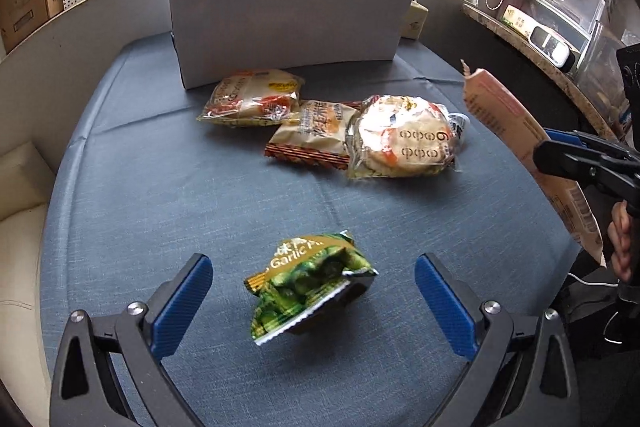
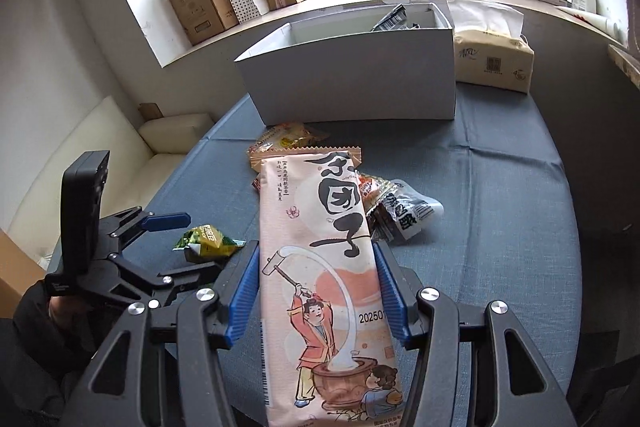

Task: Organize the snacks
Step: 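Carry the pink bag toward the box while the left tool grasps the green garlic snack, then release the pink bag and garlic snack into the white box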

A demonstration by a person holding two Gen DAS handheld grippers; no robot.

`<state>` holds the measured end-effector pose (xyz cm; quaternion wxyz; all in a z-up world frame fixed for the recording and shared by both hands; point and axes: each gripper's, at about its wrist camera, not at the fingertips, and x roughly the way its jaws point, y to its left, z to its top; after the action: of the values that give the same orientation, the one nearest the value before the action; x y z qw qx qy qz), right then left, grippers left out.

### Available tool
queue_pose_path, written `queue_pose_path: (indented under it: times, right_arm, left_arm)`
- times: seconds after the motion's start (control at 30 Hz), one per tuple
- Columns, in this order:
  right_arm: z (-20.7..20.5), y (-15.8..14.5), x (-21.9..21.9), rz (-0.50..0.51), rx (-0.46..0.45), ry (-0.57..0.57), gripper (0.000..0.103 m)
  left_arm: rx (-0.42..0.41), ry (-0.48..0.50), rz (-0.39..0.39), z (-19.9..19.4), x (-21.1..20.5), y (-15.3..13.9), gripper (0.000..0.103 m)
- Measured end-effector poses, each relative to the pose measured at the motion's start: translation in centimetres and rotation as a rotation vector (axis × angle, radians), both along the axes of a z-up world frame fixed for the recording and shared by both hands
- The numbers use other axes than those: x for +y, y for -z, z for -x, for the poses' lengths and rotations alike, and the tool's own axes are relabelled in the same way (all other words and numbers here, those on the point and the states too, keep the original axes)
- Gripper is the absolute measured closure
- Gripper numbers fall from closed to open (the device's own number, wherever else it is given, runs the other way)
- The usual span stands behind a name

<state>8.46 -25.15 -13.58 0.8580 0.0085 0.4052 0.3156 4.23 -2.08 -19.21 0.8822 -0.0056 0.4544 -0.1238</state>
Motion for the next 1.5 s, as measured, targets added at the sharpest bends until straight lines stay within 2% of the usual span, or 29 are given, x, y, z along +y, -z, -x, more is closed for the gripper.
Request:
queue_pose_path:
  times: [0.07,0.1,0.2,0.33,0.47,0.7,0.87,0.93,1.1,1.27,1.37,1.5]
  right_arm:
    - [-0.1,0.1,0.0,-0.001,0.000,0.001,0.044]
    - [-0.1,0.1,0.1,-0.001,0.001,-0.001,0.044]
    - [0.3,0.2,0.3,-0.009,-0.003,-0.004,0.044]
    - [0.2,0.4,0.6,-0.006,-0.002,-0.007,0.044]
    - [0.2,0.5,0.7,-0.005,-0.004,-0.009,0.044]
    - [0.1,0.2,0.8,-0.006,-0.020,-0.003,0.044]
    - [-0.8,-1.1,1.5,0.029,-0.073,0.020,0.044]
    - [-1.3,-2.0,2.0,0.040,-0.105,0.019,0.044]
    - [-3.3,-4.9,3.7,0.050,-0.189,-0.003,0.044]
    - [-7.8,-8.2,5.2,0.028,-0.241,0.013,0.044]
    - [-11.6,-9.7,6.5,0.026,-0.241,0.029,0.044]
    - [-16.9,-10.7,8.4,0.026,-0.191,0.053,0.044]
  left_arm:
    - [0.017,0.014,0.014,-0.2,0.2,0.3,0.023]
    - [0.045,0.008,0.028,-0.5,0.4,0.7,0.043]
    - [0.028,0.028,0.059,-0.5,0.8,0.5,0.049]
    - [0.013,0.023,0.088,-0.2,1.3,0.2,0.051]
    - [-0.050,0.020,0.094,0.4,1.6,-1.8,0.051]
    - [-0.108,0.020,0.124,0.4,2.2,-5.1,0.051]
    - [-0.138,-0.010,0.142,-1.5,3.1,-7.1,0.051]
    - [-0.169,-0.018,0.126,-2.3,3.3,-8.3,0.051]
    - [-0.249,-0.019,0.083,-5.7,3.6,-12.0,0.050]
    - [-0.297,-0.038,0.079,-11.2,4.2,-15.2,0.050]
    - [-0.295,-0.055,0.078,-15.2,4.4,-16.4,0.050]
    - [-0.270,-0.086,0.076,-20.3,4.3,-16.8,0.050]
